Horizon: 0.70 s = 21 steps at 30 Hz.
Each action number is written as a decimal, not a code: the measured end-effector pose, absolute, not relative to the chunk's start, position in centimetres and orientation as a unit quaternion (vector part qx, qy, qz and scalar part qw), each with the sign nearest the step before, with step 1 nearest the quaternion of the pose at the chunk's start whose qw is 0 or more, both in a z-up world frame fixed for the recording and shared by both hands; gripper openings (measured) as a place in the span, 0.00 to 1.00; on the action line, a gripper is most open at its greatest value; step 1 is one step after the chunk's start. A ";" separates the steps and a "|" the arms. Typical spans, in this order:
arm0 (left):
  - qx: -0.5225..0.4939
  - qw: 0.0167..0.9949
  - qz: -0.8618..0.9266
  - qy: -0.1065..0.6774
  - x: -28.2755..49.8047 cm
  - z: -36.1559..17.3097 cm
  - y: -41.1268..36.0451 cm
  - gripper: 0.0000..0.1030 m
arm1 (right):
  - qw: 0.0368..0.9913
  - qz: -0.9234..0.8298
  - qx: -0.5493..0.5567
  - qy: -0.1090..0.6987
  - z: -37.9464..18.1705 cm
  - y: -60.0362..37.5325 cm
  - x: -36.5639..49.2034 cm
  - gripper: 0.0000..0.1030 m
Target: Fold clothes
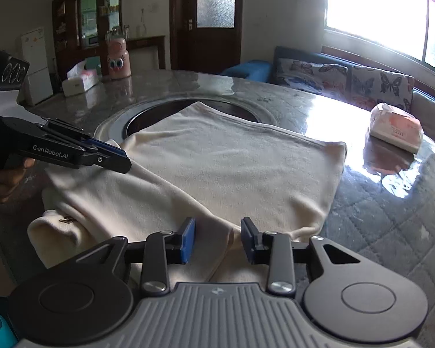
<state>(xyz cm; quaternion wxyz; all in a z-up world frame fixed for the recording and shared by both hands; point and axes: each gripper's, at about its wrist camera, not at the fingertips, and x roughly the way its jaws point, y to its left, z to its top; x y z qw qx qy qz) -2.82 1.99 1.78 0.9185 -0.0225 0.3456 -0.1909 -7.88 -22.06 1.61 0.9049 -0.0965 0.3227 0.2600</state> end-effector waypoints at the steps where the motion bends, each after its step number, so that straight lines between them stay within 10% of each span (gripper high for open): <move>1: -0.029 0.918 -0.191 0.346 -2.9 1.9 2.1 0.23 | 0.906 0.260 -0.095 0.320 1.8 -22.1 -8.1 0.33; 21: 0.034 0.917 -0.228 0.325 -6.0 2.8 -0.6 0.34 | 0.905 0.292 -0.120 0.284 2.6 -20.8 -10.4 0.44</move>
